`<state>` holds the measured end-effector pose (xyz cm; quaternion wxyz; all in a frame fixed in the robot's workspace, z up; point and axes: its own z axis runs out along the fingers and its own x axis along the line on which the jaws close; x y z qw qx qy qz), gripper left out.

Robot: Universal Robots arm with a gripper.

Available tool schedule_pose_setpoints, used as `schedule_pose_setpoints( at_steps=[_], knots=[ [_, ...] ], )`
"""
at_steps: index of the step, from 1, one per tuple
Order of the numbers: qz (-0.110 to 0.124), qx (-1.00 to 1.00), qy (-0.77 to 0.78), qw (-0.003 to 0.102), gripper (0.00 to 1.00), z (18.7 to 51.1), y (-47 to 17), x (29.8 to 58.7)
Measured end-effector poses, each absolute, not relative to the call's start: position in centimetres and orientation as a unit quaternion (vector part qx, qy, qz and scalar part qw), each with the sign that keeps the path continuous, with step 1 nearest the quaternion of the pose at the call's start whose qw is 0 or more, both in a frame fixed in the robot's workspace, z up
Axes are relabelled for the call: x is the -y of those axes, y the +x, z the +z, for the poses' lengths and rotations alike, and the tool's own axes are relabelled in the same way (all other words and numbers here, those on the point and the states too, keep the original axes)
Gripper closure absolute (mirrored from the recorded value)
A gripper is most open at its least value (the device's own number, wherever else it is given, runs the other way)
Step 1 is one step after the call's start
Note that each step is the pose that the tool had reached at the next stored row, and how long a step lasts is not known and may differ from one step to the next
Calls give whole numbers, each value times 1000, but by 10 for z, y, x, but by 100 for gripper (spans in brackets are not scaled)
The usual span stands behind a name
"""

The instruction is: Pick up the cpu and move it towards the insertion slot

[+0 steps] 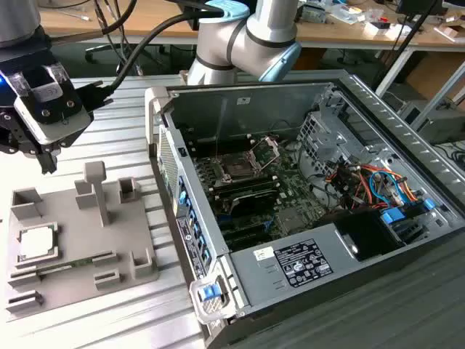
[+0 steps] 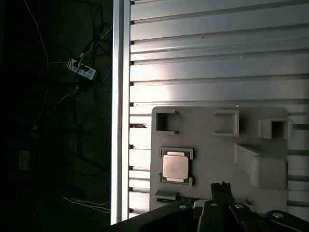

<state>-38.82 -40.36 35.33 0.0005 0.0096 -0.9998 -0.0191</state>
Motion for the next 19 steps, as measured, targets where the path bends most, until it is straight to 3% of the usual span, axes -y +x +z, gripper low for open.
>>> schedule_pose_setpoints(
  at_steps=[19],
  knots=[
    [-19,1000,10,0,89,344,-388,404]
  ],
)
